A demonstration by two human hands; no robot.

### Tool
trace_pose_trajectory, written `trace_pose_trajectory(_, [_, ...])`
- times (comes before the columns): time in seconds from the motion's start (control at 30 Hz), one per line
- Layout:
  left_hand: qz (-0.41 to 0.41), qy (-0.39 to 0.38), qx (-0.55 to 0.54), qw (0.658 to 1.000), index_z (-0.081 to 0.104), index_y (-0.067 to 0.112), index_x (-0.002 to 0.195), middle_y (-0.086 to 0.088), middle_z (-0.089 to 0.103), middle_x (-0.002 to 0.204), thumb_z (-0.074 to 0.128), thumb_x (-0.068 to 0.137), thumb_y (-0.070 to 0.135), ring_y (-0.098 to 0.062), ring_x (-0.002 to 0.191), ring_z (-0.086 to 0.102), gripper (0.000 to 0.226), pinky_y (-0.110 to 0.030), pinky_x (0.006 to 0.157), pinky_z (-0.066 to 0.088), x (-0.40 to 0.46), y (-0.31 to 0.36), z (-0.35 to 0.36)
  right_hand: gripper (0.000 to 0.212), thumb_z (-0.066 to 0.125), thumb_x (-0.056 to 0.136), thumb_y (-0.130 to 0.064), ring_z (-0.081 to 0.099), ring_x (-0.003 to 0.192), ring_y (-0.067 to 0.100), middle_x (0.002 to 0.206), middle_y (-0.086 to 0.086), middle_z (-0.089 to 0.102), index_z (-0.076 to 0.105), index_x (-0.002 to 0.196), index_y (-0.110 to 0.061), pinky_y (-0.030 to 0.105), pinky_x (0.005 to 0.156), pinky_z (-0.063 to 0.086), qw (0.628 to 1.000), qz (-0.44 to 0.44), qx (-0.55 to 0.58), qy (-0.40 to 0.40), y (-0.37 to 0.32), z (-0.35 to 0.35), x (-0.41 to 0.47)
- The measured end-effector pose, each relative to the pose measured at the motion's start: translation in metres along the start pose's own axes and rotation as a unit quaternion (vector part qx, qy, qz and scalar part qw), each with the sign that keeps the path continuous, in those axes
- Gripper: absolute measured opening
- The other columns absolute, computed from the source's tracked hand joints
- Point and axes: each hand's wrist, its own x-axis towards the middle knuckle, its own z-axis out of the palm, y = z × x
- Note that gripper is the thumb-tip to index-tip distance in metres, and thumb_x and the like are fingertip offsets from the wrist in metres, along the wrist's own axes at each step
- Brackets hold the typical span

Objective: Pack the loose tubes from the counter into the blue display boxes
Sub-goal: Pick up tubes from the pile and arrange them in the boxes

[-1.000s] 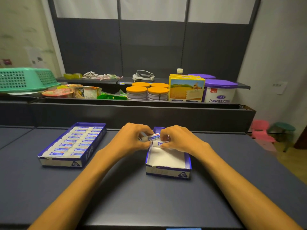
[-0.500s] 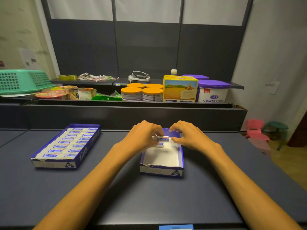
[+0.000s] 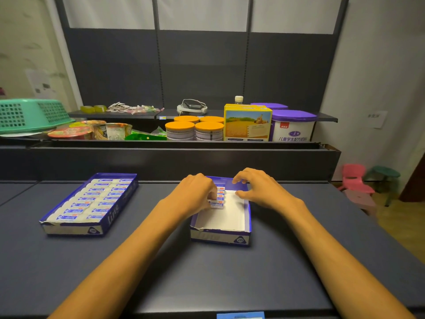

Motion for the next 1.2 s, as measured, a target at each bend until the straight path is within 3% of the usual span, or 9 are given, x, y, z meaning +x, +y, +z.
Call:
trace_pose_trajectory(0.5, [-0.003,0.025,0.011,1.000,0.071,0.025,0.111,0.003,0.060,0.125,0.069,0.085,0.039,-0.014,0.112,0.050,0.030,-0.020,0.075,0.040,-0.004,-0.006,0.002,0.034,0.070,0.088,-0.027,0.051,0.112,0.010,0.128,-0.002,0.054,0.057,0.120,-0.024,0.023,0.085,0.048,1.000,-0.004,0.024,0.001,0.000,0.002,0.002])
trace_pose_trajectory(0.7, [-0.008,0.037,0.028,0.999,0.069,0.025,0.114,0.002,0.058,0.128,0.069,0.086,0.038,-0.014,0.115,0.050,0.031,-0.025,0.082,0.046,-0.007,-0.002,0.003,0.032,0.069,0.088,-0.023,0.049,0.107,0.007,0.126,0.000,0.055,0.059,0.118,-0.021,0.023,0.088,0.047,1.000,-0.020,0.020,0.008,-0.001,0.001,0.006])
trace_pose_trajectory(0.83, [-0.034,0.067,-0.001,0.997,0.063,0.024,0.120,0.004,0.059,0.125,0.070,0.084,0.042,-0.012,0.113,0.050,0.042,-0.029,0.083,0.048,-0.011,-0.004,-0.008,0.034,0.067,0.089,-0.029,0.050,0.111,0.008,0.127,-0.003,0.055,0.057,0.122,-0.024,0.026,0.091,0.049,0.999,-0.025,0.012,0.024,-0.004,-0.004,0.003])
trace_pose_trajectory(1.03, [-0.086,0.125,-0.012,0.988,0.057,0.023,0.127,0.003,0.060,0.122,0.064,0.087,0.046,-0.013,0.113,0.052,0.047,-0.033,0.089,0.048,-0.035,-0.023,-0.037,0.037,0.065,0.091,-0.031,0.052,0.112,0.008,0.128,-0.005,0.056,0.055,0.126,-0.025,0.031,0.094,0.051,0.992,-0.051,0.031,0.109,-0.017,-0.024,-0.008])
trace_pose_trajectory(1.2, [-0.136,0.127,0.007,0.983,0.047,0.024,0.137,0.000,0.054,0.130,0.063,0.087,0.042,-0.017,0.120,0.048,0.056,-0.041,0.095,0.048,-0.067,-0.033,-0.049,0.048,0.065,0.090,-0.033,0.047,0.123,0.012,0.137,-0.004,0.050,0.048,0.134,-0.028,0.034,0.100,0.047,0.994,-0.079,0.034,0.067,-0.051,-0.018,-0.013])
